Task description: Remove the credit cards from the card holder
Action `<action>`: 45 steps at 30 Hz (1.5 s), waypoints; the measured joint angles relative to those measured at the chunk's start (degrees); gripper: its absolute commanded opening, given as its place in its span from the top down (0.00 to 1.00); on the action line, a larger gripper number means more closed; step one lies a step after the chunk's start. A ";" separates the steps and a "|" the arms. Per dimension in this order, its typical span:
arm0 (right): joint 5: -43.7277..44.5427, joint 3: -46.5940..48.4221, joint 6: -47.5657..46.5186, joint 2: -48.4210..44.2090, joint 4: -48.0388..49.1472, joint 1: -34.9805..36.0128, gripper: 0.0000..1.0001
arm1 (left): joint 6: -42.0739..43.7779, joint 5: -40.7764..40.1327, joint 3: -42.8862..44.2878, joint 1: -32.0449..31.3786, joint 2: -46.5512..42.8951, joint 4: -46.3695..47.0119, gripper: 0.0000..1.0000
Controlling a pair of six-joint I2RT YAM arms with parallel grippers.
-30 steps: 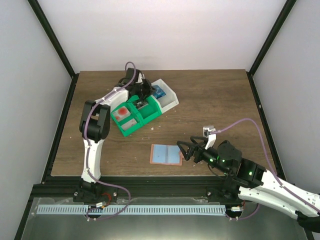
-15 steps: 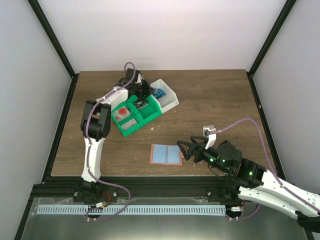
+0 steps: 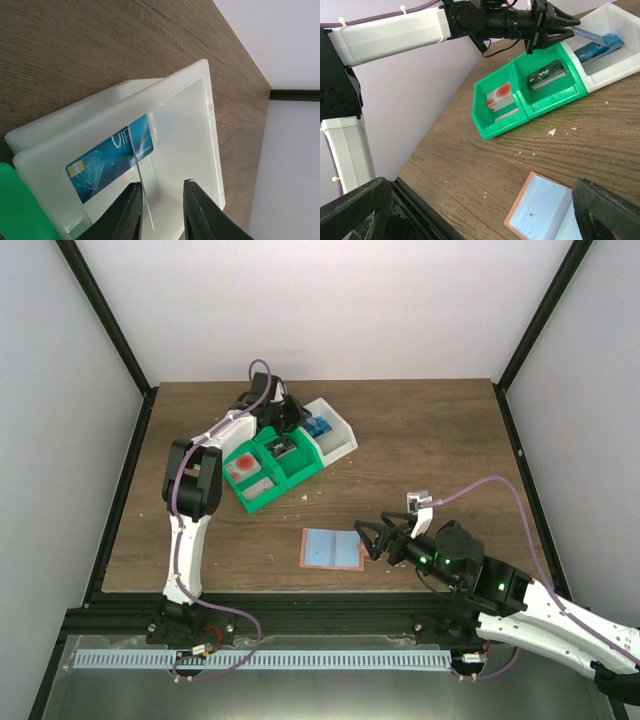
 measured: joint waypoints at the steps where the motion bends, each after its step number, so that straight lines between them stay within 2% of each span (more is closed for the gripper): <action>1: 0.00 0.00 -0.02 -0.02 0.00 0.00 0.00 | 0.11 -0.13 0.09 0.02 0.00 -0.04 0.72; 20: -1.31 1.27 -0.44 0.17 -0.02 0.00 0.00 | 1.75 -2.86 2.12 0.04 -0.48 -2.36 0.56; 25: -1.55 1.27 -0.39 0.17 -0.02 0.00 0.00 | 2.73 -5.16 2.32 0.04 -2.12 -3.45 0.49; 35: -0.98 1.25 2.32 -0.35 -0.68 0.00 0.00 | 6.97 -9.31 2.64 0.07 -7.96 -6.27 0.45; 39: -0.39 1.25 4.17 -1.38 -1.97 0.00 0.01 | 10.93 -8.24 -5.31 0.07 -16.31 -5.18 0.40; 45: -0.59 1.25 5.16 1.25 -3.74 0.00 0.15 | 15.96 -4.72 -23.45 0.07 -29.90 -1.64 0.36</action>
